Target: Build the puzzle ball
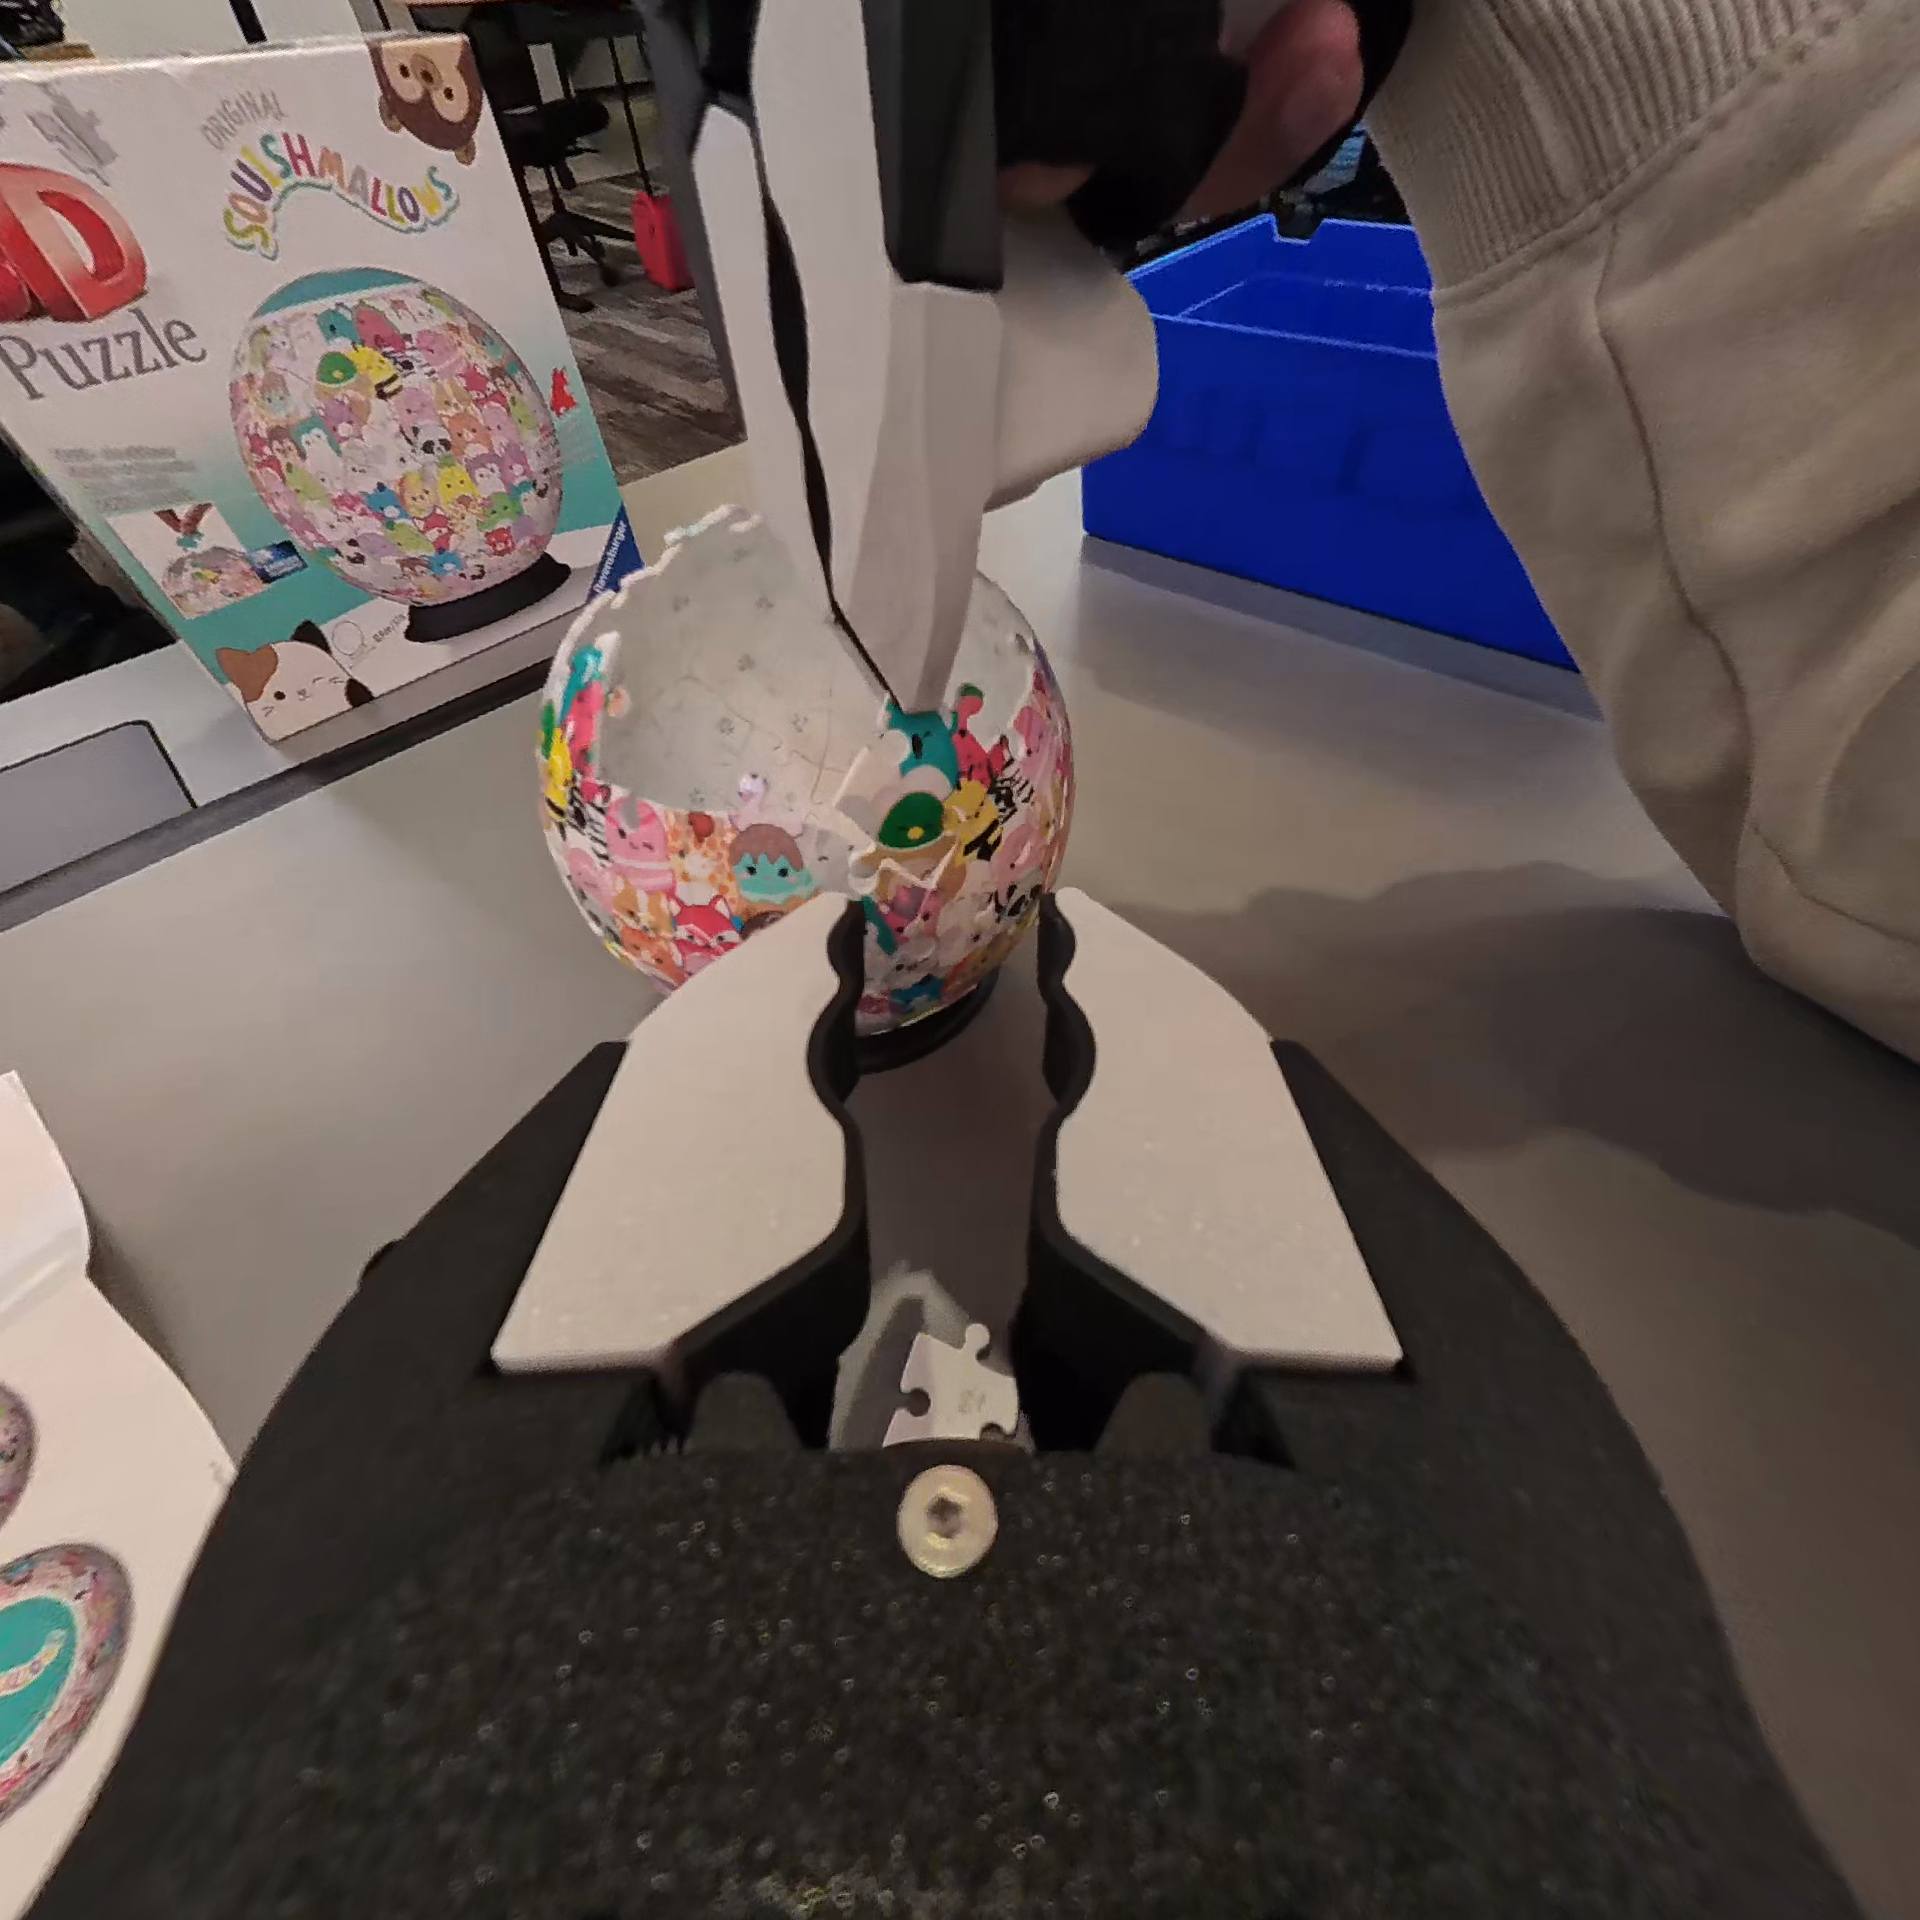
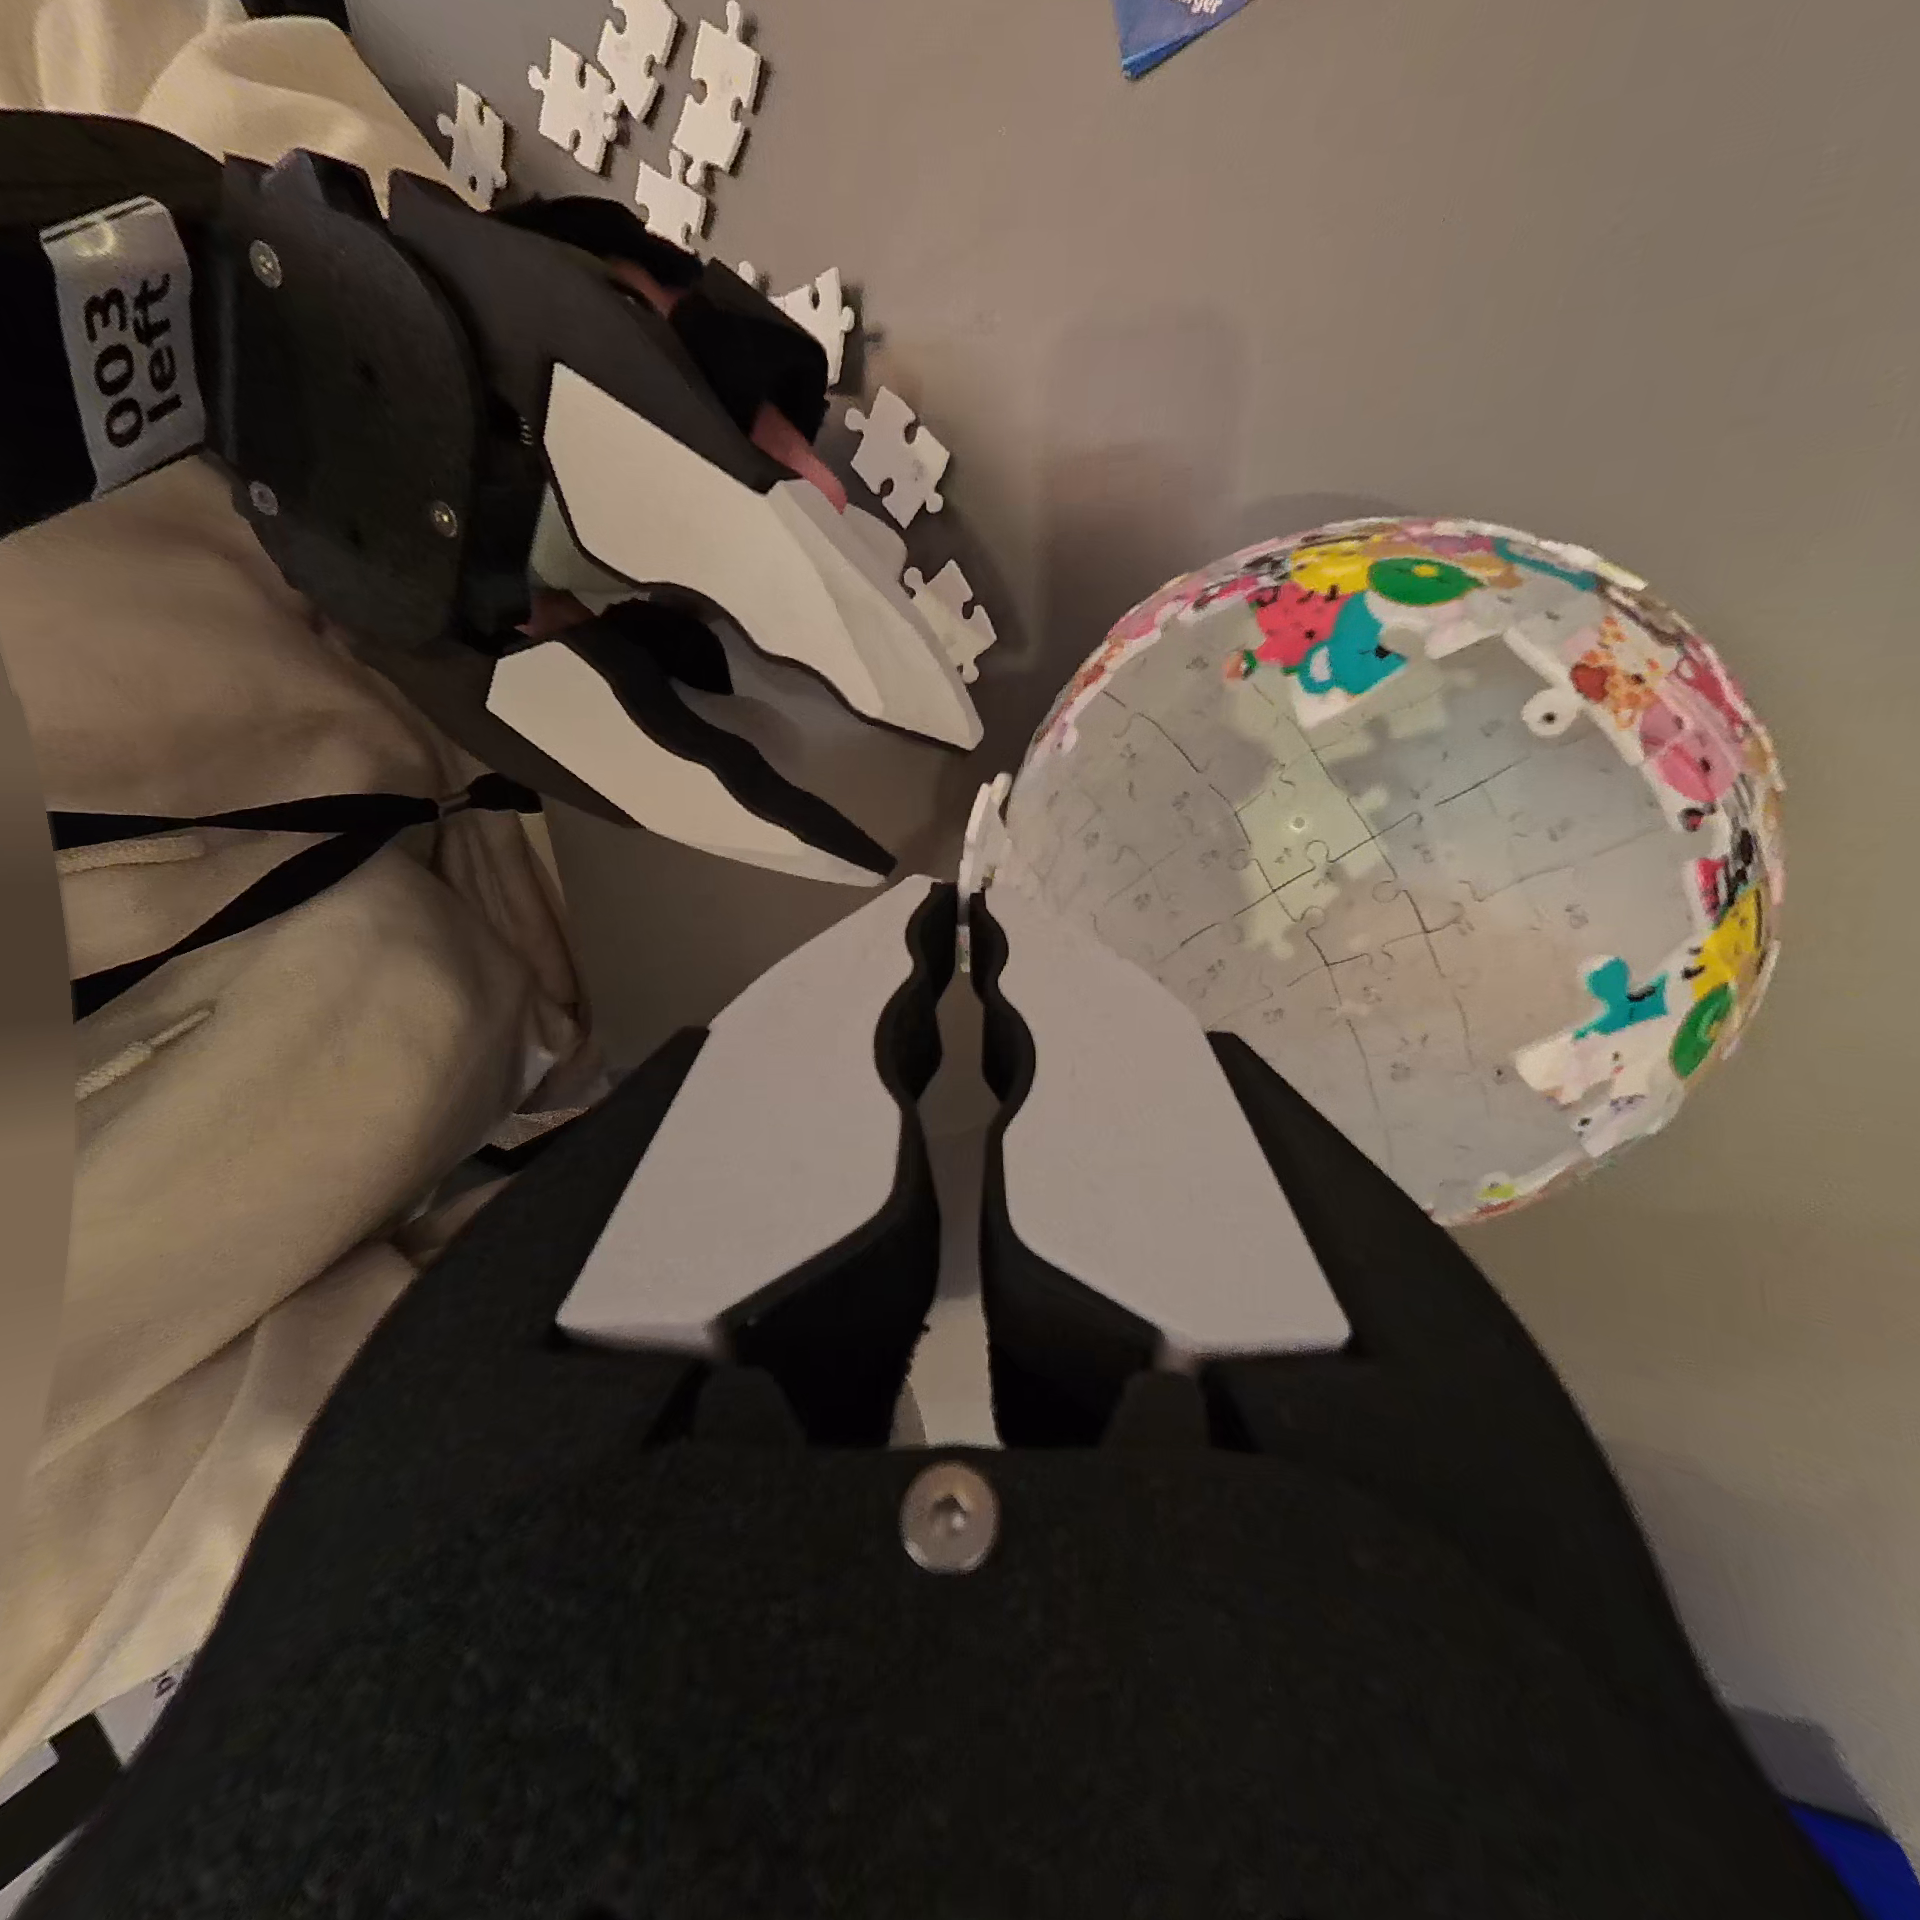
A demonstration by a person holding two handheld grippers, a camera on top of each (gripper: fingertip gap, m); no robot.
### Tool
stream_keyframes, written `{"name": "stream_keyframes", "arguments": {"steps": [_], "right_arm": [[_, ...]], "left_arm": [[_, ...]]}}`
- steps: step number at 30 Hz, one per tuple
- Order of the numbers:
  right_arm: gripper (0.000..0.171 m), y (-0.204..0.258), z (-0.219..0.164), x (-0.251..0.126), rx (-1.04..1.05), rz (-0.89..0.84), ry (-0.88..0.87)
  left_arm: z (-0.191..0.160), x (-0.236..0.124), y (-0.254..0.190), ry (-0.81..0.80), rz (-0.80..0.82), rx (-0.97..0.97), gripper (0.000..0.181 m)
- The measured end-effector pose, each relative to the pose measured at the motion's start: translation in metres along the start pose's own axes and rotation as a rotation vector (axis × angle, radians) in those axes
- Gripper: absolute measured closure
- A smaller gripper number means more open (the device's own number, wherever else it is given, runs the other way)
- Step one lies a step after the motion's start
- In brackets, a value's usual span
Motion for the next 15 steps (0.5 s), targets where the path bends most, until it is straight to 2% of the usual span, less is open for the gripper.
{"name": "stream_keyframes", "arguments": {"steps": [15], "right_arm": [[0.168, -0.0044, 0.0036, 0.0007, -0.006, -0.005, 0.011]], "left_arm": [[0.0011, 0.0064, -0.0018, 0.007, -0.016, 0.02, 0.147]]}}
Point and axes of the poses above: each gripper's, where its closed fingertips meet, x out along the fingers, z out of its top, y = z × x across the jaws, the point moved 9 cm from there along -x, back along the fingers, and after that the axes turned 14 degrees about y, right-handed, at the moved point
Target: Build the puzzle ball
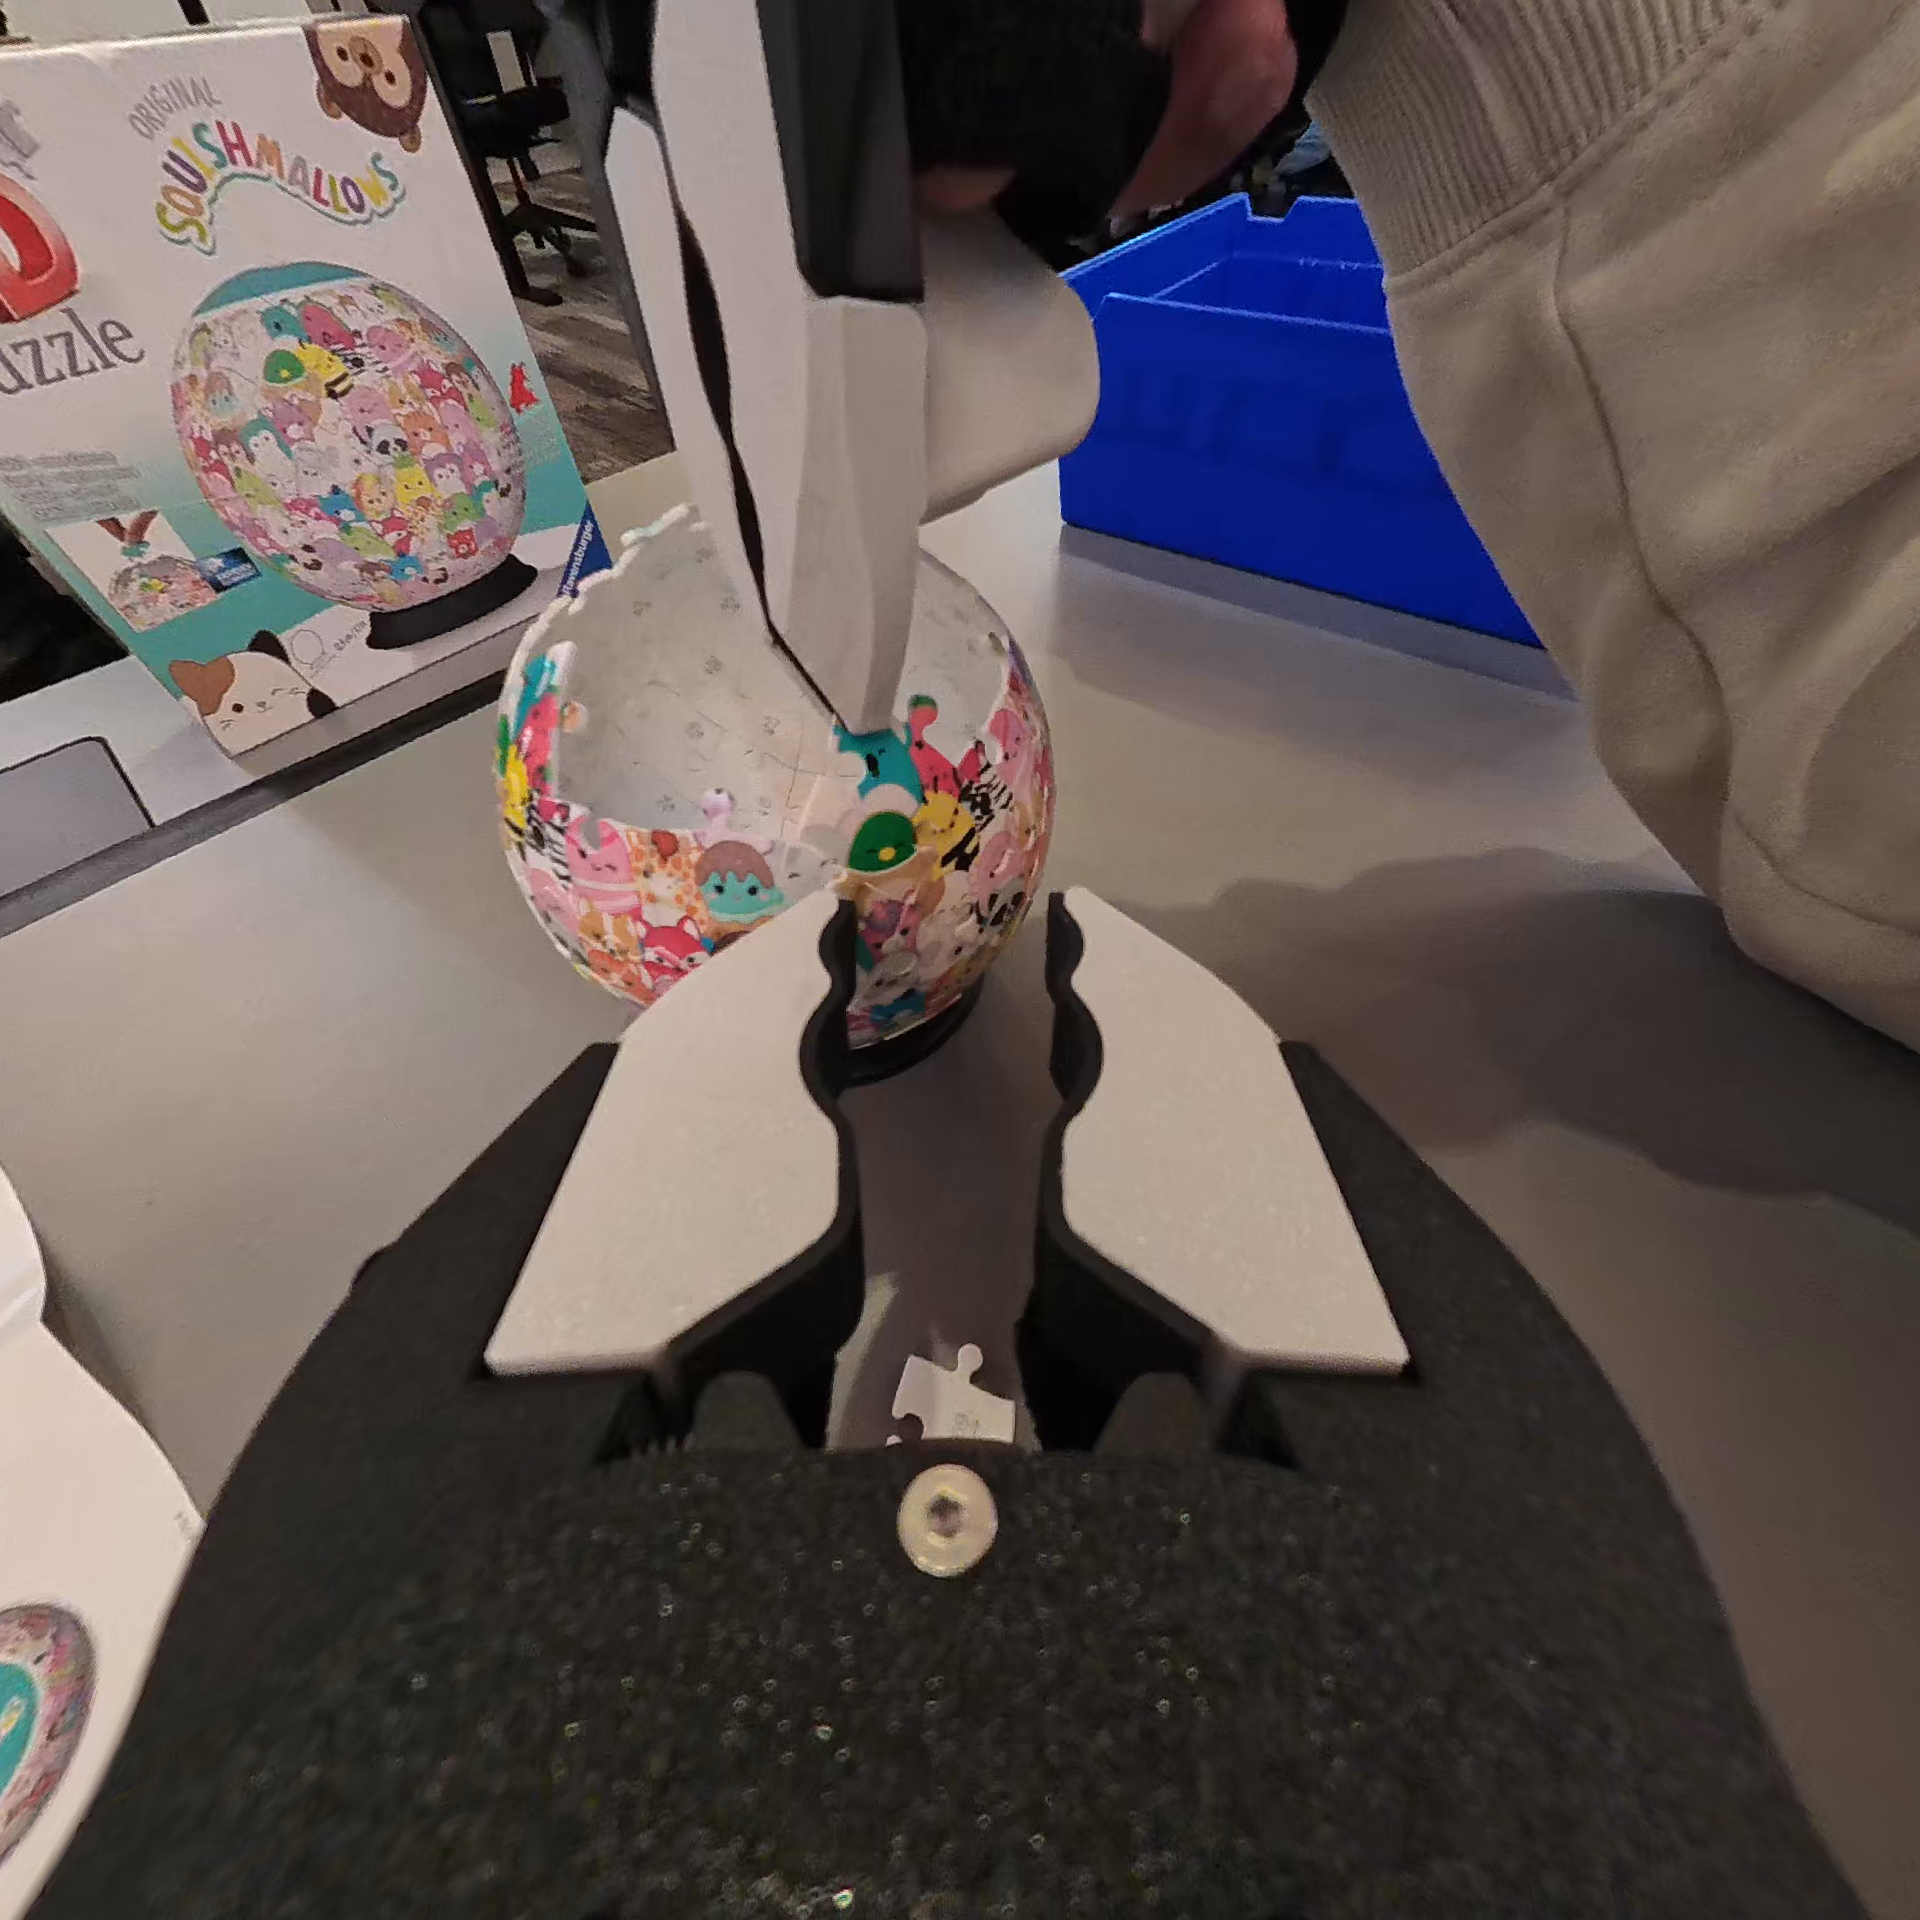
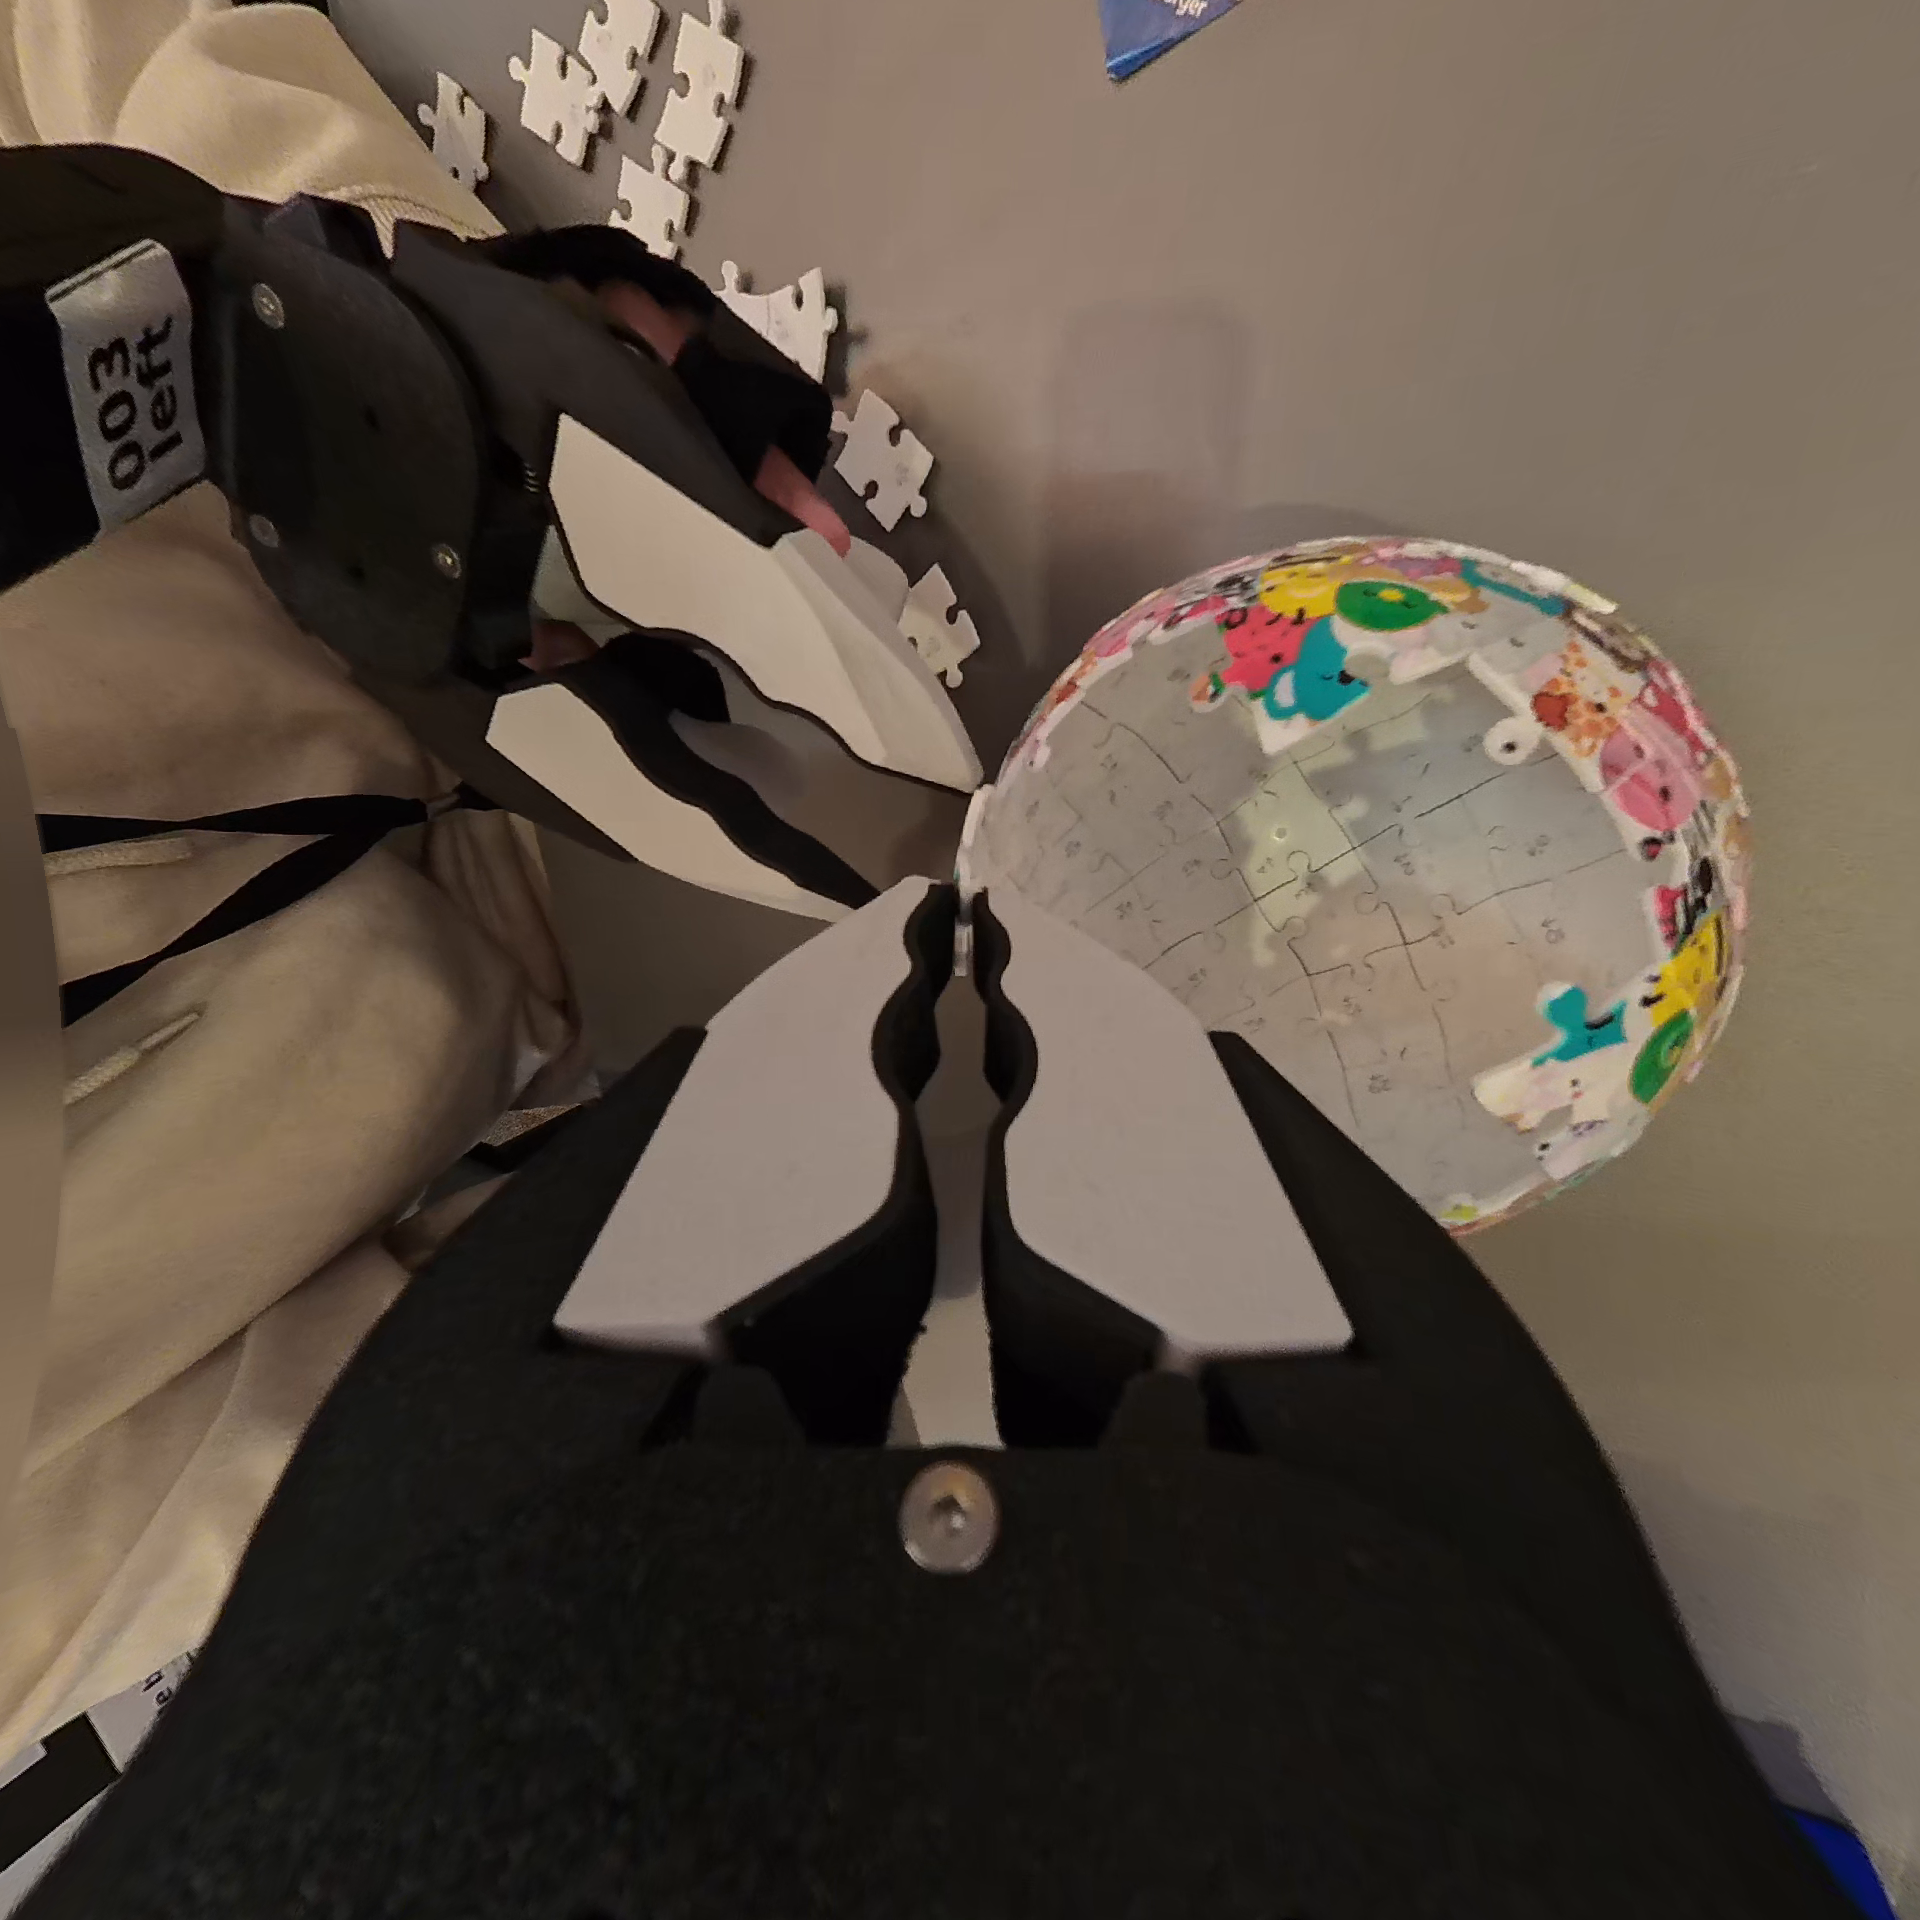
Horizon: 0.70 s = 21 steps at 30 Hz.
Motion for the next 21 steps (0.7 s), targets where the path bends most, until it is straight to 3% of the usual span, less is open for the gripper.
{"name": "stream_keyframes", "arguments": {"steps": [21], "right_arm": [[0.167, -0.001, 0.0003, -0.0005, -0.02, -0.038, 0.007]], "left_arm": [[0.002, -0.0006, -0.0051, -0.01, -0.014, 0.007, 0.146]]}}
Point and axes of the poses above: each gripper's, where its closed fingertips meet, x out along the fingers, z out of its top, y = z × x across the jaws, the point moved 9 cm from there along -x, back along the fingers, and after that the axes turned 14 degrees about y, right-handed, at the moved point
